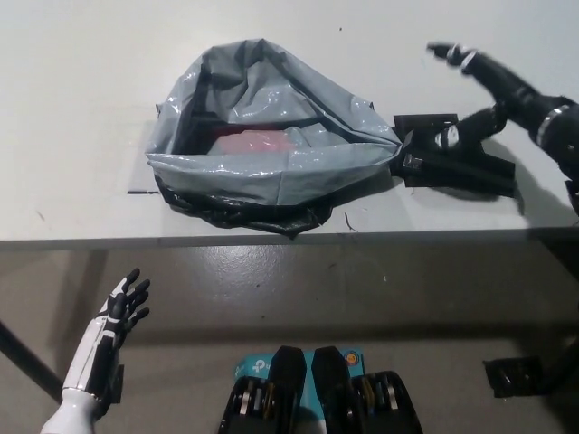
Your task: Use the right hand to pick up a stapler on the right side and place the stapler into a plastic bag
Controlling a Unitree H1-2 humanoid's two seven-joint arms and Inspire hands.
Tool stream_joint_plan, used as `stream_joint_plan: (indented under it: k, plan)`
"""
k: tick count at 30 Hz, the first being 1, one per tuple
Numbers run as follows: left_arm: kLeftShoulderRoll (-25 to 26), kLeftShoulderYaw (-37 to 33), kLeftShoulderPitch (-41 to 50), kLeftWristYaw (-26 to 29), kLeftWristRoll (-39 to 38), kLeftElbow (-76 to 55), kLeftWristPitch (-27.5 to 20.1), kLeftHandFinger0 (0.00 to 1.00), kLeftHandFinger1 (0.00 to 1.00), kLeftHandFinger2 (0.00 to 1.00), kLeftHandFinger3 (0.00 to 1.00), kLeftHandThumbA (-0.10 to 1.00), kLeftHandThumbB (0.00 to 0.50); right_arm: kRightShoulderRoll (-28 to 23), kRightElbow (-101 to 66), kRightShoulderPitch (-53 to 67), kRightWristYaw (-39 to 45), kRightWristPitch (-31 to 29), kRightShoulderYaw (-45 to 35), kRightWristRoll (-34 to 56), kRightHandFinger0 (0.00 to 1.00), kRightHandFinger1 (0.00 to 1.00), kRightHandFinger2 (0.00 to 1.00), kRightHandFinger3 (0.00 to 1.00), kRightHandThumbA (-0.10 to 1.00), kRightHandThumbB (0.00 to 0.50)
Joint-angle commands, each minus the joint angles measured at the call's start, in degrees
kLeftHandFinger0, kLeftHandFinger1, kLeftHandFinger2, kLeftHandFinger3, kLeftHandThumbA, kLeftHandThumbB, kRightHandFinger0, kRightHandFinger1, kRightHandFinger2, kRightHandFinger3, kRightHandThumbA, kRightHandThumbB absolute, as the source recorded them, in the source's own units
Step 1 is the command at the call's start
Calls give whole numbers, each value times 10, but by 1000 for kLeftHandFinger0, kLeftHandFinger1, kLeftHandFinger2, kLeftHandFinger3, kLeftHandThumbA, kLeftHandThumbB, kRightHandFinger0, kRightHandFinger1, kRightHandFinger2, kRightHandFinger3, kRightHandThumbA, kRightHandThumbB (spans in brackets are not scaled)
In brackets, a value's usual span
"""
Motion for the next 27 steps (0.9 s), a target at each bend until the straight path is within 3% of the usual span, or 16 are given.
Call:
stream_joint_plan:
  k: [1, 7, 12, 22, 25, 26, 27]
  plan:
    - [7, -2, -8, -6, 2, -23, -19, 1000, 1000, 1000, 1000, 1000, 17, -8, 70, -72, 91, 5, 38, -37, 1000, 1000, 1000, 1000, 1000, 443]
    - [9, -1, -4, -2, 8, -29, -15, 1000, 1000, 1000, 1000, 1000, 2, 13, 125, -68, 83, -6, 61, -53, 1000, 1000, 1000, 1000, 1000, 424]
    - [11, 0, -6, -4, 7, -25, -19, 1000, 1000, 1000, 1000, 1000, 9, 22, 156, -68, 85, 1, 60, -61, 1000, 1000, 1000, 1000, 1000, 446]
    - [12, -1, -9, -8, 5, -27, -20, 1000, 1000, 1000, 1000, 1000, 4, 38, 209, -72, 95, -16, 22, -41, 1000, 1000, 1000, 1000, 1000, 403]
    - [13, -3, -8, -8, 8, -30, -14, 1000, 1000, 1000, 1000, 1000, 17, 42, 226, -77, 96, -68, 30, -53, 1000, 1000, 1000, 1000, 1000, 328]
    - [14, -3, -9, -8, 7, -30, -14, 1000, 1000, 1000, 1000, 1000, 17, 43, 227, -77, 94, -76, 31, -56, 1000, 1000, 1000, 1000, 1000, 322]
    - [13, -3, -11, -8, 6, -31, -11, 1000, 1000, 1000, 1000, 1000, 21, 50, 232, -76, 51, -72, 22, -61, 1000, 1000, 1000, 1000, 1000, 348]
